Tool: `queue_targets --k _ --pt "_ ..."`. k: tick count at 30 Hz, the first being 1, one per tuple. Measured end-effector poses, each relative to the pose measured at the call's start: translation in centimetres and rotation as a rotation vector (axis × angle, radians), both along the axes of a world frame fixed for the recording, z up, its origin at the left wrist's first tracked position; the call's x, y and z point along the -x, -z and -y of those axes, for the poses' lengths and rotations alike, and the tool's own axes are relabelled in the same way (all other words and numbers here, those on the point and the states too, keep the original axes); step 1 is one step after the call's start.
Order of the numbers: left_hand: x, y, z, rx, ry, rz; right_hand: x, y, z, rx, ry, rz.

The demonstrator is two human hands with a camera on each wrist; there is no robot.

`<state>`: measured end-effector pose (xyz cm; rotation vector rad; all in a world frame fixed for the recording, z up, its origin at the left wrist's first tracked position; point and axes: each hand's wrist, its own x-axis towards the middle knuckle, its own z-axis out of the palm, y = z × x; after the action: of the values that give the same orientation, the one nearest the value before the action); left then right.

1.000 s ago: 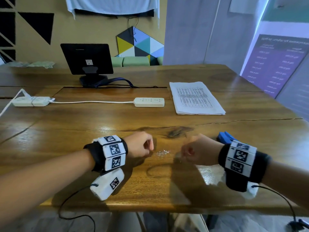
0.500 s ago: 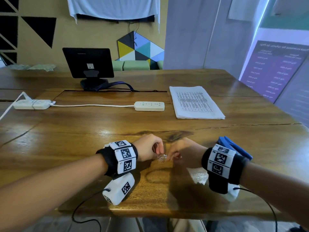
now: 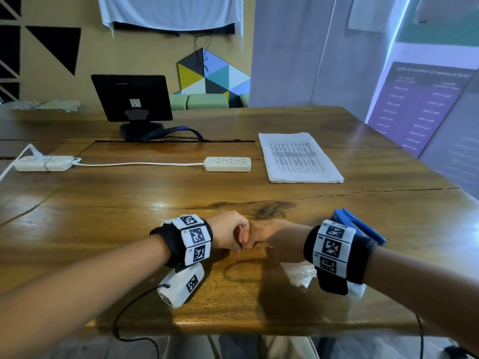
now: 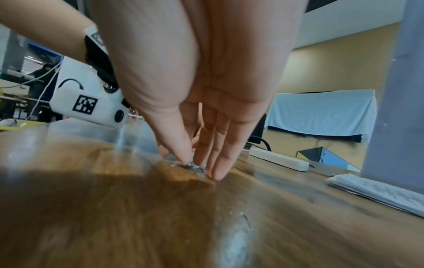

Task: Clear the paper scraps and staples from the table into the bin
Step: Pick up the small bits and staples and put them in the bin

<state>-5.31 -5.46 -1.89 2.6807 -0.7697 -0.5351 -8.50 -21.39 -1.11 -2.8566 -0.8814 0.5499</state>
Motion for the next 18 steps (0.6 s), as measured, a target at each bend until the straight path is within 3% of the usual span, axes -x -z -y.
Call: queue_targets --k 3,6,9,12,15,18 --pt "-0.6 0.0 -0.8 0.07 -0.12 0.08 -0.8 -0.3 1.0 -0.003 0.101 0.071" --pt "-0.7 0.1 -1.5 0.028 -0.175 0.084 -1.3 0.2 1.9 0.086 0.201 0.1" --pt "-0.5 0.6 -1.2 -0.013 -0.181 0.056 -1.4 0.8 1.1 0.171 0.216 0.092" --pt "-0.3 0.9 -0.2 0.101 -0.191 -0.037 -1.0 1.1 -0.8 0.179 0.155 0.08" --pt "-0.1 0.8 -0.2 0.205 -0.222 -0.128 -1.3 0.2 -1.4 0.104 0.129 0.084" --pt "-0.1 0.9 -1.6 0.167 -0.253 -0.047 -1.8 -0.3 -0.2 -0.015 0.252 0.064"
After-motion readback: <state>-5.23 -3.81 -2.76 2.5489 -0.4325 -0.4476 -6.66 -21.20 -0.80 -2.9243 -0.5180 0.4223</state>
